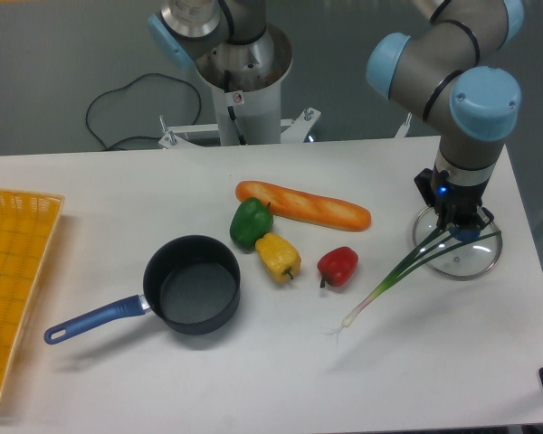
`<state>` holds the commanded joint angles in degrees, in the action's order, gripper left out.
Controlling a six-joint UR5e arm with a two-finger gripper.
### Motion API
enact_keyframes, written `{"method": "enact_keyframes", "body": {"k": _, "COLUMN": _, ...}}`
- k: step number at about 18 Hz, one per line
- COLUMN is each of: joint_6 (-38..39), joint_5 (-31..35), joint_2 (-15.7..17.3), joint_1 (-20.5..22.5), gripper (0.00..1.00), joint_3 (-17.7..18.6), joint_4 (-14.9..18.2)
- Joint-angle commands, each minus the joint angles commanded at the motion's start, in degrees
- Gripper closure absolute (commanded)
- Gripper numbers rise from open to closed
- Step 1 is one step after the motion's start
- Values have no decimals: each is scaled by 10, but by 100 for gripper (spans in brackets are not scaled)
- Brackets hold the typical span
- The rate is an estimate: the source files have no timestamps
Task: Place the green onion in the pot
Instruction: 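Lift the green onion off the glass lid with the gripper, then carry the green onion over the peppers toward the blue saucepan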
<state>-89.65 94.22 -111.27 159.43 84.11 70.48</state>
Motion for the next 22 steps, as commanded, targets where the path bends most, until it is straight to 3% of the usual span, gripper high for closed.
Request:
{"method": "enact_keyframes", "body": {"k": 5, "joint_6": 8, "joint_5": 1, "joint_2": 3, "joint_1": -4, "gripper": 90, "joint_3": 10, "joint_4": 10}}
{"method": "enact_keyframes", "body": {"k": 9, "joint_6": 32, "joint_5": 1, "joint_2": 33, "joint_1": -7, "gripper": 90, "joint_3": 22, "joint_4": 44}}
{"method": "enact_keyframes", "body": {"k": 13, "joint_6": 33, "joint_5": 29, "joint_2": 84, "joint_1": -9, "gripper": 90, "joint_3": 58, "joint_4": 56}}
{"method": "enact_keyframes", "body": {"k": 17, "joint_6": 40, "joint_5": 88, "joint_2": 117, "joint_1": -38, "gripper": 90, "joint_3": 89, "joint_4": 71}}
{"method": "enact_keyframes", "body": {"k": 22, "joint_6": 104, "joint_5": 91, "joint_2": 141, "joint_1": -82, "gripper": 90, "joint_3": 116, "joint_4": 89}}
